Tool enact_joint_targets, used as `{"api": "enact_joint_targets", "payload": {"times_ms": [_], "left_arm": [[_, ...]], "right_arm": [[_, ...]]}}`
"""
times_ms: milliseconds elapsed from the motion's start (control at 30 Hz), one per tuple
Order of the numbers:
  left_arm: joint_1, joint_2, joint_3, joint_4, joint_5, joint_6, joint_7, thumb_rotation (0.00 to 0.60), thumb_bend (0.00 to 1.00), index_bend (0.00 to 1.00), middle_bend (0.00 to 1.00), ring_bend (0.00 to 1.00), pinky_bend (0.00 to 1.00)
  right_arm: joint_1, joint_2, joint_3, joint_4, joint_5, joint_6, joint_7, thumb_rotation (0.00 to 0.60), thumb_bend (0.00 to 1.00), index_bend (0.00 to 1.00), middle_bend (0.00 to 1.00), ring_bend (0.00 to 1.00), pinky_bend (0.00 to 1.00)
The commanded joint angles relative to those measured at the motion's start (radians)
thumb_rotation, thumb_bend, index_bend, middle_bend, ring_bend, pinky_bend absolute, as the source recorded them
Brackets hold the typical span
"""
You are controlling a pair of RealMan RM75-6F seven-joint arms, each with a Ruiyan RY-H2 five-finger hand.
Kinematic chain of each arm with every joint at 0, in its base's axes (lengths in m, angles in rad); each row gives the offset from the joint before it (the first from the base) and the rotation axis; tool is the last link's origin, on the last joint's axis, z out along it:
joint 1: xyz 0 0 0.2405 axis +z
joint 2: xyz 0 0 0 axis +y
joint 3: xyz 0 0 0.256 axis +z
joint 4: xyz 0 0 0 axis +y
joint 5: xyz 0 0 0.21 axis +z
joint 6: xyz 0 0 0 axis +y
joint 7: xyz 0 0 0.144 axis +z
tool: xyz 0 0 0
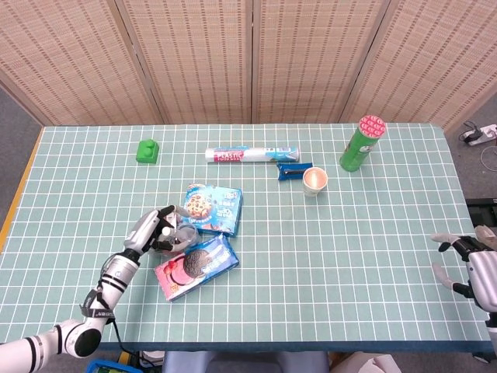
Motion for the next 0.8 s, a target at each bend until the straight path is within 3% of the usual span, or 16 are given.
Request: {"api": "enact_joint_targets", "payload": {"times_ms": [33, 433, 567, 800], "left_arm": [[-0.011, -0.010, -0.005, 0.003, -0.017, -0.002, 0.018, 0.600, 0.13, 0.47, 1.00, 1.00, 1.00], [-0.020, -0.061, -0.023, 0.013, -0.076, 0.055, 0.072, 0.600, 0.13, 0.71, 1.00, 1.00, 1.00], [-0.017, -0.076, -0.027, 0.019, -0.071, 0.083, 0.072, 0.600, 0.14, 0.74, 1.00, 1.00, 1.00], [-0.013, -0.084, -0.029, 0.022, -0.057, 0.104, 0.058, 0.600, 0.33, 0.76, 1.00, 1.00, 1.00]], "right_arm": [[0.000, 0.001, 0.000, 0.001, -0.001, 0.000, 0.003, 0.600, 0.28, 0.33, 0.46, 0.36, 0.51], [-0.004, 0.007, 0.001, 0.006, -0.002, 0.006, 0.027, 0.600, 0.28, 0.33, 0.46, 0.36, 0.51], [-0.004, 0.007, 0.000, 0.007, -0.003, 0.008, 0.030, 0.600, 0.28, 0.33, 0.46, 0.36, 0.51], [-0.004, 0.007, 0.001, 0.008, -0.003, 0.007, 0.030, 0.600, 0.28, 0.33, 0.46, 0.36, 0.51]]}}
